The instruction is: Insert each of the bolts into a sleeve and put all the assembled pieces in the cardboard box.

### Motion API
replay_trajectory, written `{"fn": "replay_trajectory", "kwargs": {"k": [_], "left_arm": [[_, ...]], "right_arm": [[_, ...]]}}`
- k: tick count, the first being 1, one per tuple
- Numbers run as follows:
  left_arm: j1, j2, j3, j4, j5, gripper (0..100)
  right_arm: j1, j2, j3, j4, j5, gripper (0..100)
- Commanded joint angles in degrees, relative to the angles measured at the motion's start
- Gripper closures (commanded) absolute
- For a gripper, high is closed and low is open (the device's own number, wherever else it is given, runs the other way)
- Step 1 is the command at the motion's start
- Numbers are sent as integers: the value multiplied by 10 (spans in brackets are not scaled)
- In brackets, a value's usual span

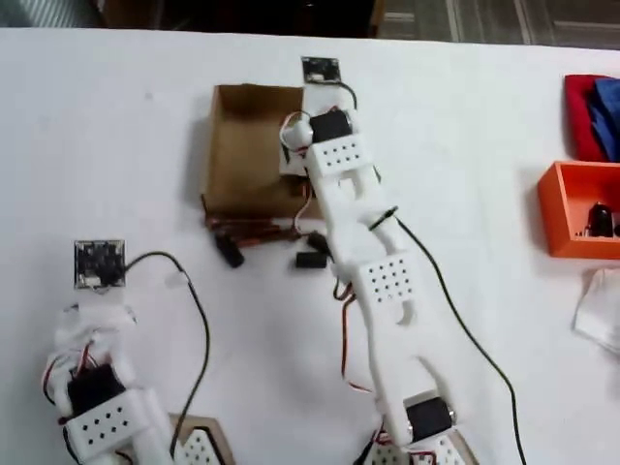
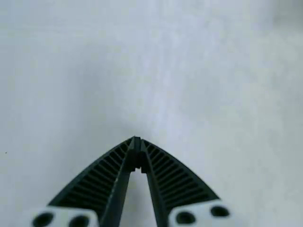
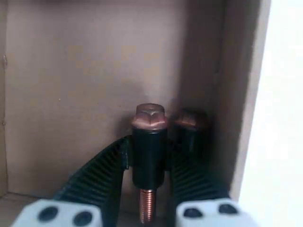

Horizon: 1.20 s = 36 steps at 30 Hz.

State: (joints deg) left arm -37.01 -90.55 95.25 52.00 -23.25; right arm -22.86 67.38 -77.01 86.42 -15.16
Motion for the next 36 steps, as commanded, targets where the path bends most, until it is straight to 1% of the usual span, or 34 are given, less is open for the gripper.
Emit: {"fn": "replay_trajectory", "kwargs": {"k": [1, 9, 18, 26, 32, 36], "left_arm": [[-7, -5, 1, -12, -3, 974], [-7, -5, 1, -12, -3, 974], [-7, -5, 1, -12, -3, 974], [-7, -5, 1, -12, -3, 974], [-7, -5, 1, -12, -3, 974], [-7, -5, 1, -12, -3, 974]], "right_arm": [[0, -12, -1, -10, -4, 978], [-5, -9, 0, -8, -4, 978], [0, 37, -6, -11, -4, 978], [-2, 37, -7, -10, 0, 976], [0, 34, -12, -7, 1, 871], [0, 19, -51, 7, 1, 886]]}}
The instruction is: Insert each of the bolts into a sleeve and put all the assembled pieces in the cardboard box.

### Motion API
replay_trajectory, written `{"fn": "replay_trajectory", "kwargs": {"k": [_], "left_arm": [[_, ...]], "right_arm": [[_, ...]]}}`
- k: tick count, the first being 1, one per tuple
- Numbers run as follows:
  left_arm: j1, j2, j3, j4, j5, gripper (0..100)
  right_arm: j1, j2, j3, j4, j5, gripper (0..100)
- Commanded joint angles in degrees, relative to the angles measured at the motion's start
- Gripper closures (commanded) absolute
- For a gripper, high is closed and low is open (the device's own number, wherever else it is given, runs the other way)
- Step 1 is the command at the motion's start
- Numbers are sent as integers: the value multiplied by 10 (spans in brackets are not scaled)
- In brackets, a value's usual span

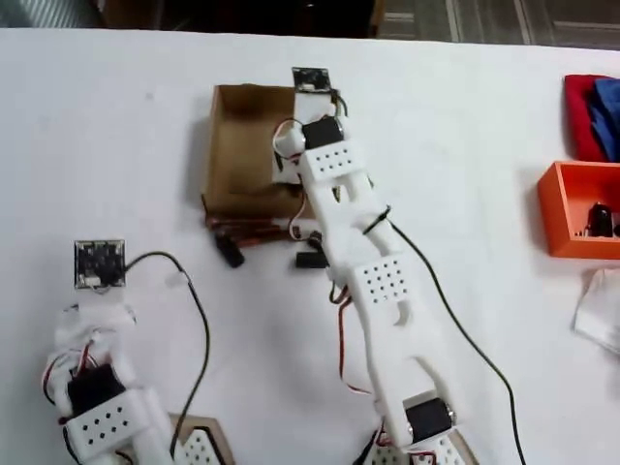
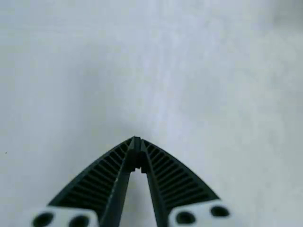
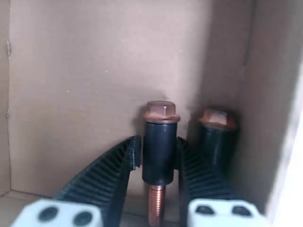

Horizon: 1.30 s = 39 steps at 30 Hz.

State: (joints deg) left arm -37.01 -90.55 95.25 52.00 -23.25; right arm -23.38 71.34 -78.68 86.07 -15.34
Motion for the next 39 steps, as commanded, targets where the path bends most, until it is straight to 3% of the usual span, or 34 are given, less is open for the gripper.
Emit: {"fn": "replay_trajectory", "kwargs": {"k": [1, 8, 15, 22, 27, 31, 34, 39], "left_arm": [[-7, -5, 1, -12, -3, 974], [-7, -5, 1, -12, -3, 974], [-7, -5, 1, -12, -3, 974], [-7, -5, 1, -12, -3, 974], [-10, -5, 1, -18, 2, 974], [-78, -5, 0, -67, 84, 974], [-126, -4, 1, -95, 129, 973], [-128, -4, 4, -98, 132, 973]], "right_arm": [[5, -26, -50, 16, 3, 890], [1, -53, -171, 90, 3, 892], [4, -103, -166, 144, 4, 892], [-14, -181, -147, 155, 155, 893], [-36, -325, 76, 155, 159, 893], [-85, -465, 356, 148, 160, 892], [-128, -526, 499, 94, 160, 892], [-196, -545, 648, -24, 160, 891]]}}
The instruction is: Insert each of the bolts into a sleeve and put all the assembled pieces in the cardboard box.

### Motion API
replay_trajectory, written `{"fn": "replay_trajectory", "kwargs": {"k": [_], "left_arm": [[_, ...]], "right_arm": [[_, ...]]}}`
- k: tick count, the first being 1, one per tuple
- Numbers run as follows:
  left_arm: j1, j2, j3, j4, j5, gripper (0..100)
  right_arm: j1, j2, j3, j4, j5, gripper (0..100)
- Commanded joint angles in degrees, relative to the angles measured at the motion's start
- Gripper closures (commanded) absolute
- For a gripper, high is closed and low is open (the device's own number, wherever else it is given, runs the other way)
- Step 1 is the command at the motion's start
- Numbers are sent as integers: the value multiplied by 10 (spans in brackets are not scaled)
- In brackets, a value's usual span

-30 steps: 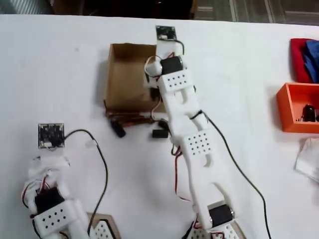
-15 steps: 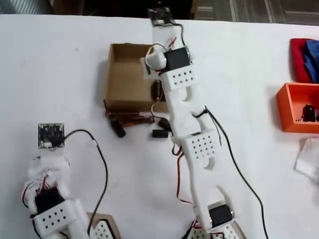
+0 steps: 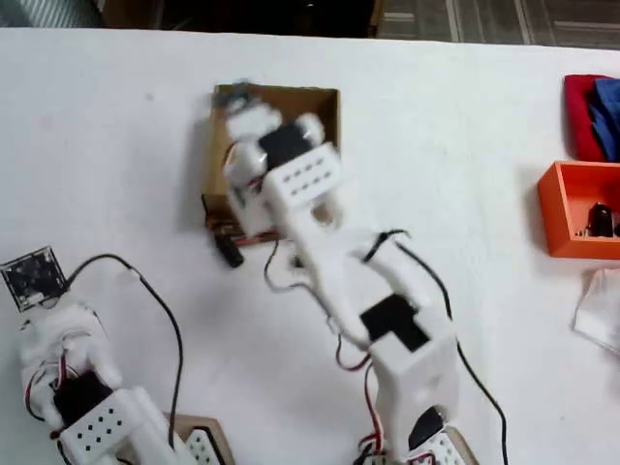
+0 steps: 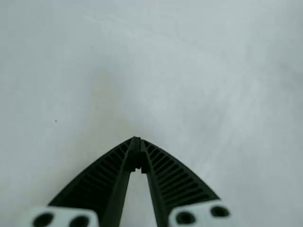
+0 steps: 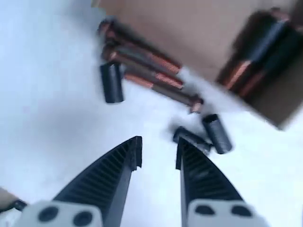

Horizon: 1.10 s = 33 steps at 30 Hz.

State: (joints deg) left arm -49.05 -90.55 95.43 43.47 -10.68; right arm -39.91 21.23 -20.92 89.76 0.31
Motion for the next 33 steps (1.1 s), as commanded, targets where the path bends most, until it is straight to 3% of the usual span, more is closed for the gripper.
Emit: {"fn": "replay_trajectory", "kwargs": {"k": [1, 8, 20, 31, 33], "left_arm": [[-7, -5, 7, -14, 6, 973], [8, -5, 13, -21, 4, 973], [9, -5, 15, -21, 4, 973], [21, -5, 15, -21, 4, 973], [21, -5, 15, -21, 4, 973]], "right_arm": [[-41, -44, 95, -86, 4, 891], [-59, -36, 153, -197, 4, 890], [-59, 71, 153, -292, 5, 890], [-59, 153, 60, -255, 5, 899], [-59, 170, 33, -227, 5, 952]]}}
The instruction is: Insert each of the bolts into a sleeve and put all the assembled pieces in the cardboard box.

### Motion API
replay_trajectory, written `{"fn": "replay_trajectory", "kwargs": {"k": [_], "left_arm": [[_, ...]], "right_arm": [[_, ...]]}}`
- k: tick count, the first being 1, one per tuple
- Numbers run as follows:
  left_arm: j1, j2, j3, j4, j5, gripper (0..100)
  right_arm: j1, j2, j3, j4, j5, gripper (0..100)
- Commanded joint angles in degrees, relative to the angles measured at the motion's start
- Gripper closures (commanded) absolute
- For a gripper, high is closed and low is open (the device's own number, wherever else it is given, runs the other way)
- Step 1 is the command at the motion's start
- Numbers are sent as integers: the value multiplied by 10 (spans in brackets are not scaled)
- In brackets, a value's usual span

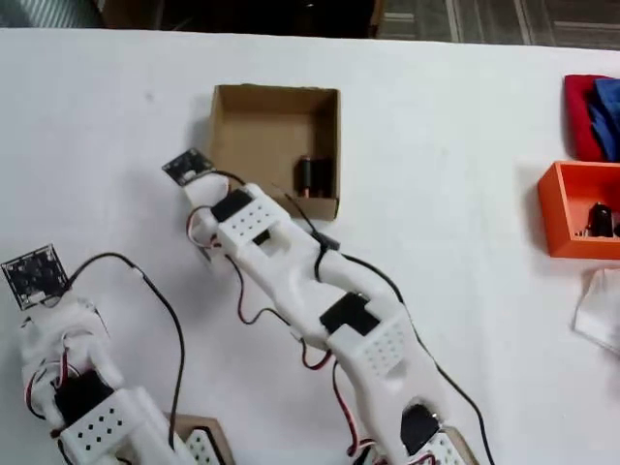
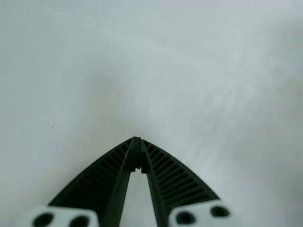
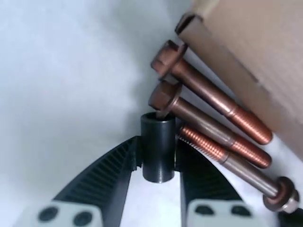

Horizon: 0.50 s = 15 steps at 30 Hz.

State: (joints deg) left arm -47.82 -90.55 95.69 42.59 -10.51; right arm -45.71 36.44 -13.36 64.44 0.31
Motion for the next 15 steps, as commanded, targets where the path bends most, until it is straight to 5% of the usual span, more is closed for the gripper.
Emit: {"fn": "replay_trajectory", "kwargs": {"k": [1, 9, 15], "left_arm": [[9, -5, 13, -12, 3, 973], [9, -5, 13, -12, 3, 973], [9, -5, 13, -12, 3, 973]], "right_arm": [[-1, 25, -55, 38, 5, 988], [-2, -23, -51, 113, 4, 975], [-29, -211, 219, 6, 33, 975]]}}
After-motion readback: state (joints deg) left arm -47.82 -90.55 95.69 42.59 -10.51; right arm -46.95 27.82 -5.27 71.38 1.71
